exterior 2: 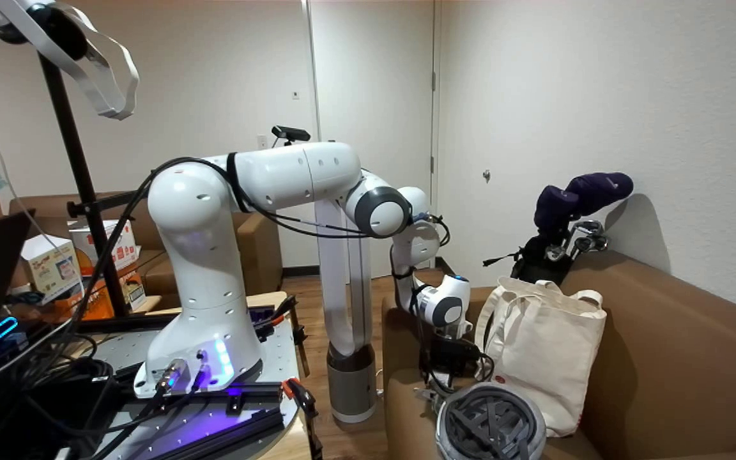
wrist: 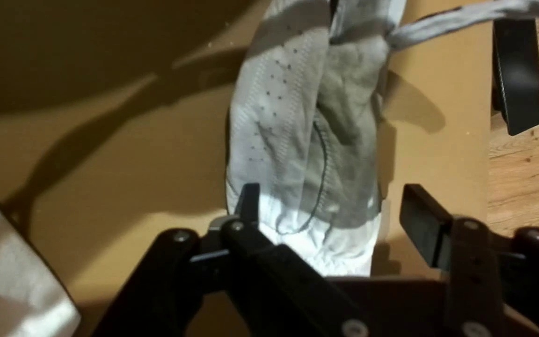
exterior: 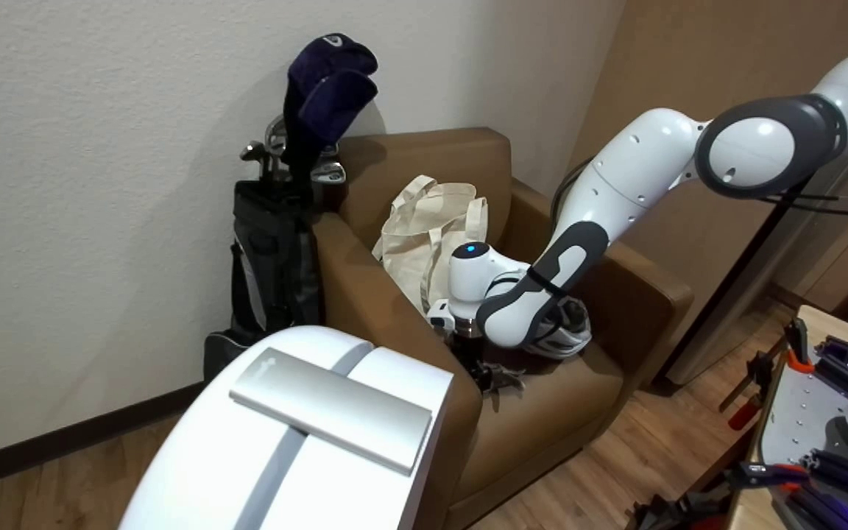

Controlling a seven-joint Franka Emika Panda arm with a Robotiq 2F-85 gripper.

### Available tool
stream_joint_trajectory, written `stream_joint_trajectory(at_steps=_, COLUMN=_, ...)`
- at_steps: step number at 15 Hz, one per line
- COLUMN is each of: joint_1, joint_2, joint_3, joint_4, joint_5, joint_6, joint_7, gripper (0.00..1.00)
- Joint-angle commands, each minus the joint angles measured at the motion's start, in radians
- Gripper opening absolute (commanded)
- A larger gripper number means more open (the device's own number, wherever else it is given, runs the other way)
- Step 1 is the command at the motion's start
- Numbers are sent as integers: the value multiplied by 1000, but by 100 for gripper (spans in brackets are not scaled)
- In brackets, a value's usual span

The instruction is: Move the white object to the arm of the couch

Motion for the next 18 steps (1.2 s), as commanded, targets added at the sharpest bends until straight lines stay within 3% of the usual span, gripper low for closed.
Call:
stream_joint_trajectory(at_steps=1, joint_1=1, joint_2=-2, joint_3=3, joint_4=19, joint_5=20, joint_6=-16, joint_7=-48, gripper=47)
stream_joint_trajectory(at_steps=7, joint_1=-3, joint_2=-3, joint_3=2, joint_4=12, joint_5=23, joint_6=-7, joint_7=-48, gripper=8)
stream_joint_trajectory(at_steps=9, joint_1=-5, joint_2=-3, joint_3=2, joint_4=14, joint_5=24, joint_6=-8, joint_7=-48, gripper=4)
stream_joint_trajectory(at_steps=12, joint_1=-13, joint_2=-3, joint_3=18, joint_4=37, joint_5=18, joint_6=-43, joint_7=-24, gripper=7)
stream_joint_trajectory(at_steps=18, joint_1=-25, joint_2=-206, joint_3=23, joint_4=-134, joint_5=23, joint_6=-49, joint_7=36, gripper=7)
